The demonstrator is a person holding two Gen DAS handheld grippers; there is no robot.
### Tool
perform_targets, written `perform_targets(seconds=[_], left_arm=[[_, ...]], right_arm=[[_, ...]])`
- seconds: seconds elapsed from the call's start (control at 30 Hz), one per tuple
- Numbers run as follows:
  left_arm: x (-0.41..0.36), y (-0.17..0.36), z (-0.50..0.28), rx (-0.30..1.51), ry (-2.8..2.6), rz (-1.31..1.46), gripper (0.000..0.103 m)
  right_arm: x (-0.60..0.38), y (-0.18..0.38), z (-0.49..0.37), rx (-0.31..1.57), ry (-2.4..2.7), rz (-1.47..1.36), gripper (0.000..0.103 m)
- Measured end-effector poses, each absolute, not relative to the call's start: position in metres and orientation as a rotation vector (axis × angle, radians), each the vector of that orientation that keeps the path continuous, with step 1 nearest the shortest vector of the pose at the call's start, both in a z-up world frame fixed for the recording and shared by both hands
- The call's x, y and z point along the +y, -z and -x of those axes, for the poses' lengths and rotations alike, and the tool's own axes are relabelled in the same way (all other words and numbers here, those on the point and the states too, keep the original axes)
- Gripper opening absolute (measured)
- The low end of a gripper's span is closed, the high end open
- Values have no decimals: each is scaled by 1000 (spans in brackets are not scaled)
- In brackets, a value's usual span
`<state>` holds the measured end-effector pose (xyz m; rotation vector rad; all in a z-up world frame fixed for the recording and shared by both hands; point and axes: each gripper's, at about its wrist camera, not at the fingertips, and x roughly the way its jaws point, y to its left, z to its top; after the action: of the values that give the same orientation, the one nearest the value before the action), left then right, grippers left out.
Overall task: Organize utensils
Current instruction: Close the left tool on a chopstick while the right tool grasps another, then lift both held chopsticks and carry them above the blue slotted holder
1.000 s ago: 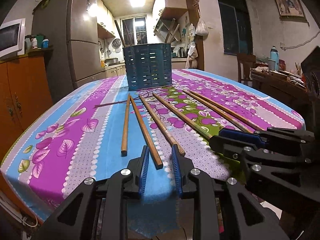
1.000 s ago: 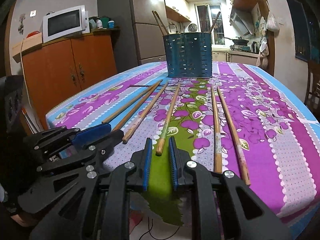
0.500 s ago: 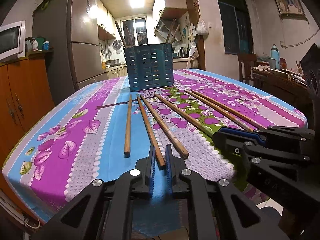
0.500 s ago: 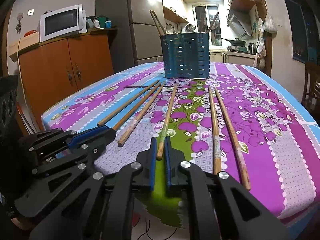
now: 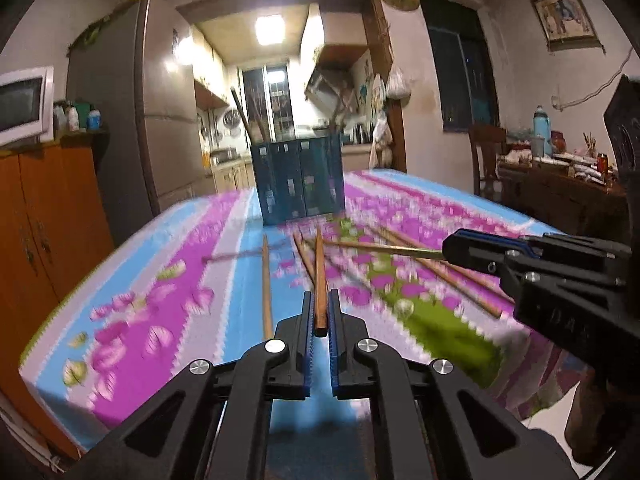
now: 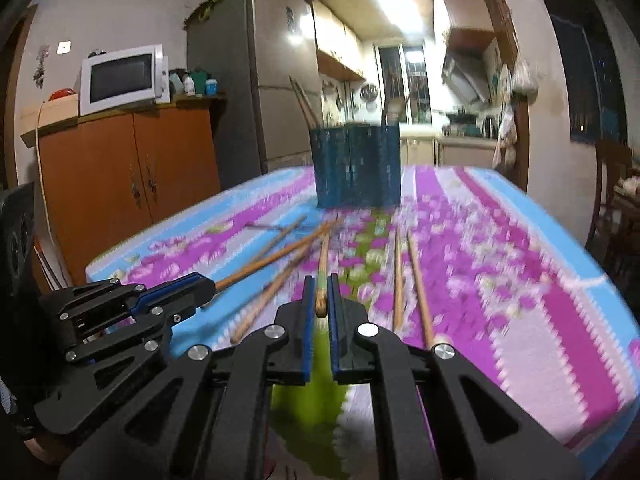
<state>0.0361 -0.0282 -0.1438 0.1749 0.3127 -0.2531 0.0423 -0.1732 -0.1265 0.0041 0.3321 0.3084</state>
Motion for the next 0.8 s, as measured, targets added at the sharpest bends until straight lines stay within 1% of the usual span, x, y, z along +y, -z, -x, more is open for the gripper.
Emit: perform_targets(seconds=[0.43,0.67,0.8], left_arm=[[-27,73,-34,102,244,-186,7],[-39,41,-49,17,271,-196,7],[-38,23,-72,38,308,-170,7]], right_arm=[[-184,44,-57,158,-320,85,4],[-190,9,-88,136,-338,113,4],[-191,-6,-105,151,-347,128,4]])
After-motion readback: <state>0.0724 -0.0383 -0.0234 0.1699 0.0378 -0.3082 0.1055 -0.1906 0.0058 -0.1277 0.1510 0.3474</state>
